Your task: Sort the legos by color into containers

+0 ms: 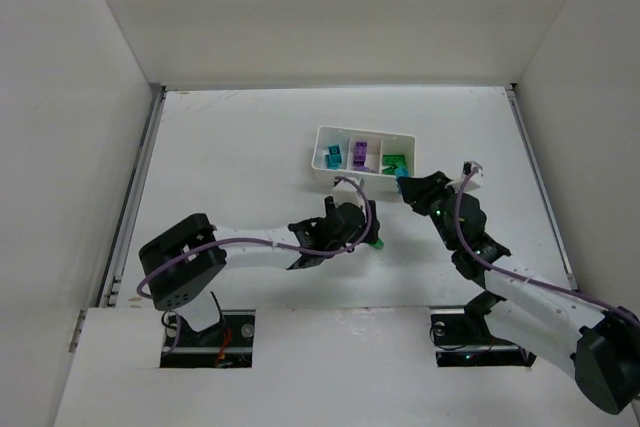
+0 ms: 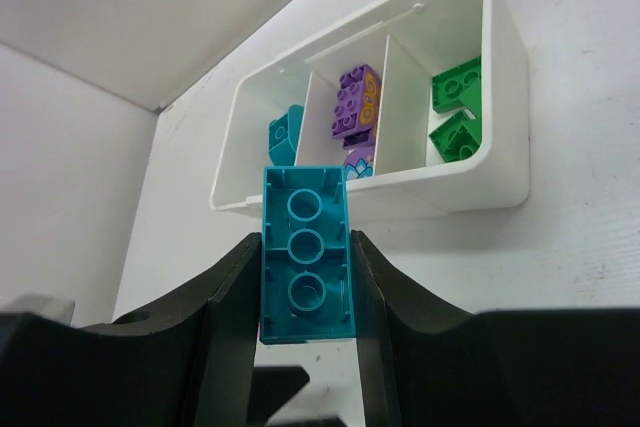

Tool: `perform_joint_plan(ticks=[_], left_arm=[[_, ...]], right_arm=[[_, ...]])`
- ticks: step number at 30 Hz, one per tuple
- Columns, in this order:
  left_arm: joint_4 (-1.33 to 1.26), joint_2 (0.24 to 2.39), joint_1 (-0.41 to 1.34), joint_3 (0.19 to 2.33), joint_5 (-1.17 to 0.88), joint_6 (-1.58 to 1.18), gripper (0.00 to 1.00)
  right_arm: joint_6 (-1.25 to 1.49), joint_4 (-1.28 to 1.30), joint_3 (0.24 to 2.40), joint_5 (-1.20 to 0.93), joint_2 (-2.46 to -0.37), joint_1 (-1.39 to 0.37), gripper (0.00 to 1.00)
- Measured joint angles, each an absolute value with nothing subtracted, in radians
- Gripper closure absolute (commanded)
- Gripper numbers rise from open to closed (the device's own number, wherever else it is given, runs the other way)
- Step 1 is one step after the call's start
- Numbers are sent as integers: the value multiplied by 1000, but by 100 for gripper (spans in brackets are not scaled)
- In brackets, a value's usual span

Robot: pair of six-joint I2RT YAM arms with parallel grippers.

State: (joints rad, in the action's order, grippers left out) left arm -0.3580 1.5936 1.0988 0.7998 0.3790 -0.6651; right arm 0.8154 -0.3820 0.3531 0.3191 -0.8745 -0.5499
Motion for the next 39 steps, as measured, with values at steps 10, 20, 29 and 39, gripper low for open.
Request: perform_joint_plan(ticks=[10,20,29,39], left_arm=[[-313,1636,1232,863,465,-539,28],[-316,1779,1227,912,471,-447,26],[-355,1824,1203,928,385,-424,34],[-363,1839,1193,928,364,-422,61]], right_arm=[[815,-371,353,319,-877,-549,67],[815,-366,353,316,-844,-538,66],[818,-366,353,285,-844,-492,66],[828,-366,353,249,-845,-471,66]])
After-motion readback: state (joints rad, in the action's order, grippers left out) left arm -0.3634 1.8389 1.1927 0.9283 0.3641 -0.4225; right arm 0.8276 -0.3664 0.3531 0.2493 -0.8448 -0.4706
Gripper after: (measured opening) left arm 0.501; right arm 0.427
